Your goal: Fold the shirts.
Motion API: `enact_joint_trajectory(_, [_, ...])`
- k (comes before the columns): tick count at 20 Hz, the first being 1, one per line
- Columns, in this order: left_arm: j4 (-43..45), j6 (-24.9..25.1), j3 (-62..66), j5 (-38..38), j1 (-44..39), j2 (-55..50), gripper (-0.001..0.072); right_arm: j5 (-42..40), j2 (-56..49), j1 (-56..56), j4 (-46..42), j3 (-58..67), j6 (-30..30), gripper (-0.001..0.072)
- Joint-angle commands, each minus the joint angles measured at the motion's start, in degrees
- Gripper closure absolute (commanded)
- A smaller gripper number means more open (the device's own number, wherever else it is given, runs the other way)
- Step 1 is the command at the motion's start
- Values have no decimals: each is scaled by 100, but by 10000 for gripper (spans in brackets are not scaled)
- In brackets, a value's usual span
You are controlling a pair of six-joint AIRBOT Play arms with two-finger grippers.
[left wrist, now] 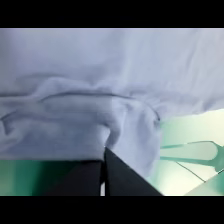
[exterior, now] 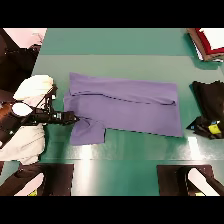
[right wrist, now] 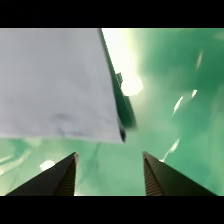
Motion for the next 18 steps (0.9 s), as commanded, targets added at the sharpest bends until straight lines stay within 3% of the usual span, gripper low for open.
enact_joint_trajectory(1, [2,125,138,-37,-2,7,686,-245,-269,-238,446,-667,-256,266])
enact_joint_trajectory(6, [33,269,138,-42,0,7,686,-708,-691,352,476,-688,-234,299])
enact_joint_trajectory(10, [271,264,140,-173,0,7,686,-1060,-590,597,426,-688,-234,651])
enact_joint_trajectory(11, [358,262,140,-225,0,7,686,-1145,-439,581,409,-688,-236,683])
enact_joint_trajectory(15, [527,258,140,-667,-2,24,687,-901,315,192,203,-686,-236,701])
enact_joint_trajectory(18, [828,-26,138,-1349,-2,505,688,94,1023,-197,-450,-538,-238,704])
